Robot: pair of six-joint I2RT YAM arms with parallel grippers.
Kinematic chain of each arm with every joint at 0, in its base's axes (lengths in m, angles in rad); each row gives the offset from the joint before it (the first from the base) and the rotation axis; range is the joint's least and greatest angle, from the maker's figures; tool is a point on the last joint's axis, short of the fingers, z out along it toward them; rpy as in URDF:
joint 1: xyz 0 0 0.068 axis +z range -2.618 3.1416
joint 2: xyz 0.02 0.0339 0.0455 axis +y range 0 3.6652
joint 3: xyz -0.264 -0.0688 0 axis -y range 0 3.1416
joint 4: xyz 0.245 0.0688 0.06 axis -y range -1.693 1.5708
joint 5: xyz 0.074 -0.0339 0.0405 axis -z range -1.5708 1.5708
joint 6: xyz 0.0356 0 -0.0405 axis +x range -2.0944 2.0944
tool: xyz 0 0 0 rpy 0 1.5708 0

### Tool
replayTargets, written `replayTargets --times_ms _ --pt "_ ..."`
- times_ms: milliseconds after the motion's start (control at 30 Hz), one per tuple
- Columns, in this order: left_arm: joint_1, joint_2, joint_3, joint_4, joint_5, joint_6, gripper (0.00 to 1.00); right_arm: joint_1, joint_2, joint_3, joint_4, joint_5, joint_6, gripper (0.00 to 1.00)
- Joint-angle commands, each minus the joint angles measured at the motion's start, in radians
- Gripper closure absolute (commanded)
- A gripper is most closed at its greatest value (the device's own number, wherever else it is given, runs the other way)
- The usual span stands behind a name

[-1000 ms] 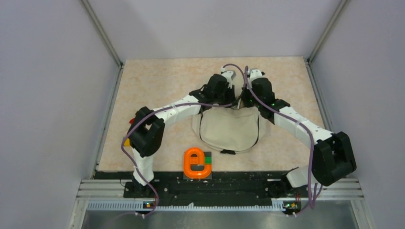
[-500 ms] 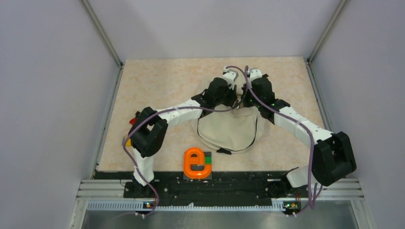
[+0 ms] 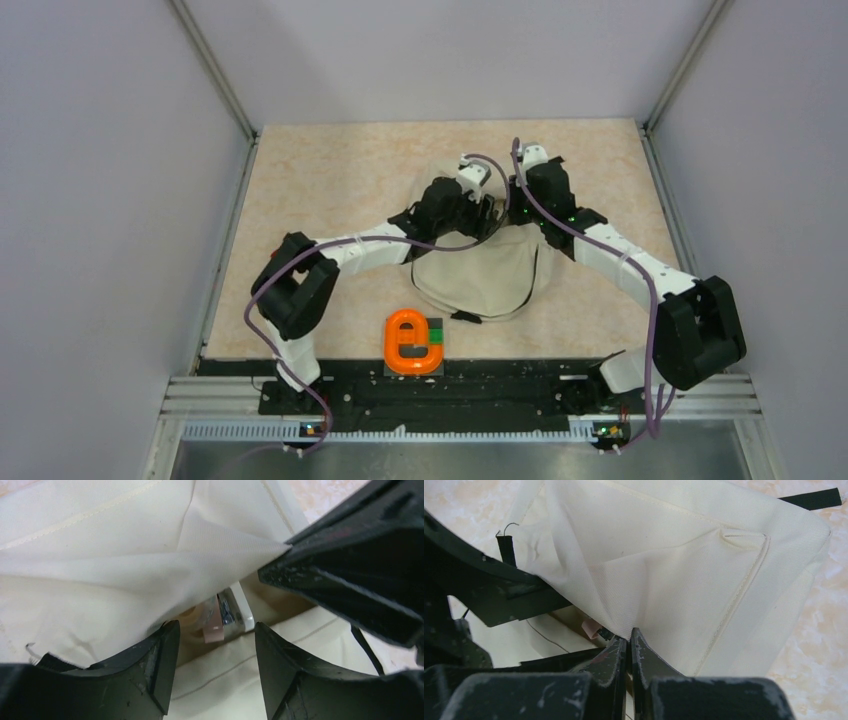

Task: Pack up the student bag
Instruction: Place the stationery in the student bag, then pick up the stationery from the center of the board.

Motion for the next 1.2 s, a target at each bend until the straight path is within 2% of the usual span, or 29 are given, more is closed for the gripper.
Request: replayTargets --times_ms 0,100,167,333,500,633,800,900,1167 --pt "0.019 -0.15 -0.068 0.07 0.041 0.01 0.37 -0.003 -0.027 0.031 0.041 -0.001 0.013 1.0" --pt "0.02 -0.237 -0.121 0.018 0.063 -0.005 0.35 -0.004 -0.022 0.027 0.045 0.003 0.01 1.0" --pt "0.02 -0.298 -0.142 -0.074 0.064 -0.007 0.34 -0.004 -0.02 0.025 0.046 0.003 0.008 1.0" --pt "0.064 -0.452 -0.236 -0.303 -0.033 -0.018 0.3 -0.003 -0.016 0.017 0.053 -0.001 0.006 1.0" --pt "0.266 -0.585 -0.332 -0.456 -0.032 -0.086 0.29 -0.004 -0.009 0.011 0.058 0.004 0.003 1.0" --pt "0.444 -0.641 -0.348 -0.557 -0.14 -0.134 0.21 -0.004 -0.003 0.004 0.066 -0.004 0.003 1.0" --pt "0.711 -0.619 -0.363 -0.597 -0.167 -0.262 0.2 -0.003 -0.002 -0.005 0.074 -0.019 0.008 1.0" --pt "0.821 -0.577 -0.36 -0.573 -0.196 -0.305 0.2 -0.004 -0.003 -0.005 0.074 -0.029 0.009 1.0" --pt "0.903 -0.335 -0.218 -0.561 -0.309 -0.258 0.21 -0.004 -0.012 -0.01 0.074 -0.036 0.011 1.0"
